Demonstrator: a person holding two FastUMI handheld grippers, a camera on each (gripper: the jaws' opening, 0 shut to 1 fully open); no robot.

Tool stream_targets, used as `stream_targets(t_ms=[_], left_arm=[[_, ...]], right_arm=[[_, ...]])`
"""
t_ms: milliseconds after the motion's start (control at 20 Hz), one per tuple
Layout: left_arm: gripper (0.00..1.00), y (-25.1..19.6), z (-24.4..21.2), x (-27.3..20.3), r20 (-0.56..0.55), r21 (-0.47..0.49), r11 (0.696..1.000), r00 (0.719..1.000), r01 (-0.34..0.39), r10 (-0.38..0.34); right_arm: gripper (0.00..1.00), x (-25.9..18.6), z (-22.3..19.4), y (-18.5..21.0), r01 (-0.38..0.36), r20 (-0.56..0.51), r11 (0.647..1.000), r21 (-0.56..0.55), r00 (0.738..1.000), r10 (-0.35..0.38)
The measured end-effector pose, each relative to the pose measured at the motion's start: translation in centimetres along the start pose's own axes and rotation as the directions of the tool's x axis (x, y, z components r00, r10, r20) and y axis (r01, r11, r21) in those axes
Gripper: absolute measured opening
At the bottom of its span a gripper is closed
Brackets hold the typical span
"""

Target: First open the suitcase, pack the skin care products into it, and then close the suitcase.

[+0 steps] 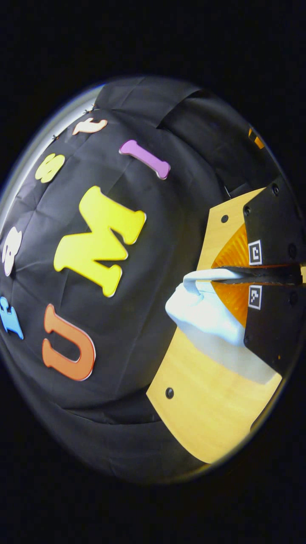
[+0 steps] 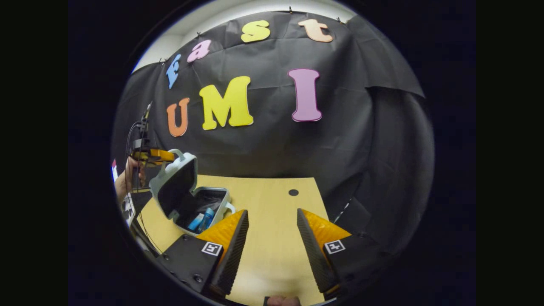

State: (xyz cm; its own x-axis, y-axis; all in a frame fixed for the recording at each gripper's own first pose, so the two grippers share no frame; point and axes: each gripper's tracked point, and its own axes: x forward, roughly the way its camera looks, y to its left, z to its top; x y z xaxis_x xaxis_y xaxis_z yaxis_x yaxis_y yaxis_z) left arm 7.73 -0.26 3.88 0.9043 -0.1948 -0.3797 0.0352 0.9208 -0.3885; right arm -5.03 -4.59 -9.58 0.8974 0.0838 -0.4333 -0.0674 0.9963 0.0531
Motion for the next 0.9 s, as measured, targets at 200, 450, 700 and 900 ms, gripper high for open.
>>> stream_targets(t_ms=[200, 450, 700, 900], left_arm=[[0.03, -4.2, -7.0, 3.5, -0.078, 0.044, 0.998, 0.996, 0.053, -0.049], [0.04, -6.6, -14.1, 7.8, -0.177, 0.142, 0.988, 0.983, 0.068, -0.043], [0.04, -6.5, -18.5, 9.9, -0.250, 0.166, 0.984, 0.968, 0.056, -0.013], [0.03, -6.3, -20.7, 11.1, -0.258, 0.229, 0.973, 0.966, 0.032, 0.029]], right_arm=[[0.69, -1.0, 0.0, -3.3, 0.084, -0.010, 0.996, 0.004, 0.996, -0.084], [0.70, -2.9, 0.2, -6.3, 0.161, -0.025, 0.987, 0.000, 0.987, -0.161], [0.70, -3.8, -0.6, -7.8, 0.208, -0.061, 0.978, 0.021, 0.977, -0.206], [0.70, -4.3, -0.5, -8.4, 0.226, -0.063, 0.974, 0.016, 0.972, -0.225]])
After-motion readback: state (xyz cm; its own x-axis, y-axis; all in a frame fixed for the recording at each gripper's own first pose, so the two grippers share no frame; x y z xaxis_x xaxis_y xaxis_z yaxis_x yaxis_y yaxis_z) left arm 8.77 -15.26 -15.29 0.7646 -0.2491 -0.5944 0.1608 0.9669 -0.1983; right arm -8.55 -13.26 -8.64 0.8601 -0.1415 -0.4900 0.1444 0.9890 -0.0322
